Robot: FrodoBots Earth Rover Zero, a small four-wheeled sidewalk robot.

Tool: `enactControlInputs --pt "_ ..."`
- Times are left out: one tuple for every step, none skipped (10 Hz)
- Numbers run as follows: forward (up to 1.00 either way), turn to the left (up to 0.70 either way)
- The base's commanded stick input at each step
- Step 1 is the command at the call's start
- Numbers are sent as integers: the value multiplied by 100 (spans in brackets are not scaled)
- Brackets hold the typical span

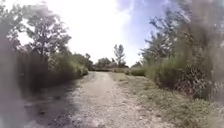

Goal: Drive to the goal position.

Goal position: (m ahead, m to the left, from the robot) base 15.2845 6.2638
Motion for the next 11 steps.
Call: enactControlInputs --pt "96 0" --pt "96 0" --pt "96 0" --pt "96 0" --pt "96 0" --pt "96 0" --pt "96 0" --pt "96 0" --pt "96 0" --pt "96 0" --pt "96 0"
